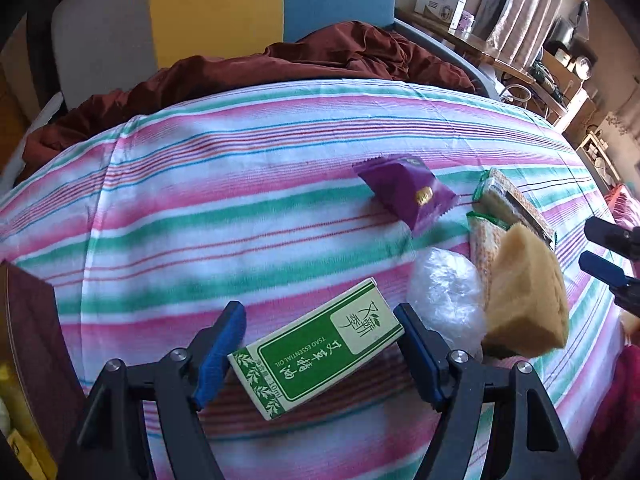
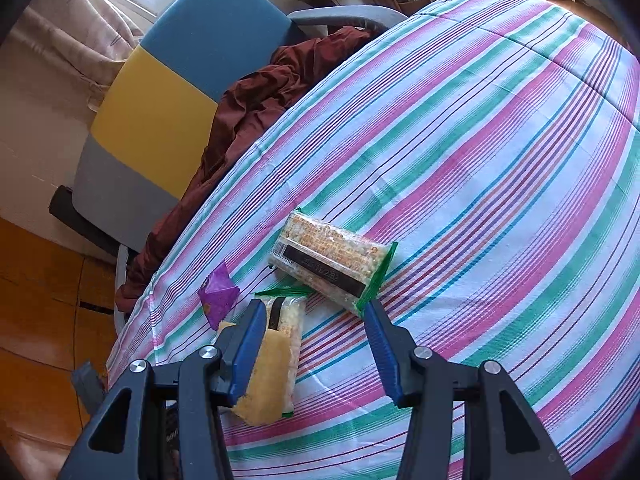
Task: Organize objects
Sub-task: 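Grasp the green printed box with the left gripper while the right gripper grasps the yellow sponge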
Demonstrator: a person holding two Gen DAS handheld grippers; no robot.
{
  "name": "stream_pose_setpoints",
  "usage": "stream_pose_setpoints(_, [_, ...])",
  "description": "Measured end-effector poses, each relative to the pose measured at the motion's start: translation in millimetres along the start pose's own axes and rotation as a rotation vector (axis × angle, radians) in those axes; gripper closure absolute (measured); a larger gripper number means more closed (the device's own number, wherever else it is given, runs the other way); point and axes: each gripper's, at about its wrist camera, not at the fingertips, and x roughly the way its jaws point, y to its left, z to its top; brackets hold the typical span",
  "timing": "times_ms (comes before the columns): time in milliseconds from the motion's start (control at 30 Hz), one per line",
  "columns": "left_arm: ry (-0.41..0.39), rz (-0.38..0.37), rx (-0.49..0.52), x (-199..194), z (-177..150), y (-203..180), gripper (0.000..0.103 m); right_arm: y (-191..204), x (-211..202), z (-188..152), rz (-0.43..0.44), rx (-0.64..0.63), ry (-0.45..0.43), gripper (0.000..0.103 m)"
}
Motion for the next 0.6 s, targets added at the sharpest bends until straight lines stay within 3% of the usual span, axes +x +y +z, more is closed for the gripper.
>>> stream_pose_setpoints(167, [-0.019,-0.004,-0.027,-20,-41,-12,0.027,-7,-1,1,-0.003,0.029,-0.004,0.052])
stream_pose_setpoints(400, [-0.081,0.003,0.075,-37,-95,-46,0.027,-8,1,0,-0.034,0.022,-0.007,0.052])
stream_pose_setpoints(500, [-0.153,0.02,0.135,-40,-110,-52,0.027,-9,5,0,-0.059,0.014,0.001,0.052])
stream_pose_setpoints(600, [-0.193,-0.001,0.15,-40,-116,-49,0.027,1,9,-3,0.004,-0.028,0.029,0.052])
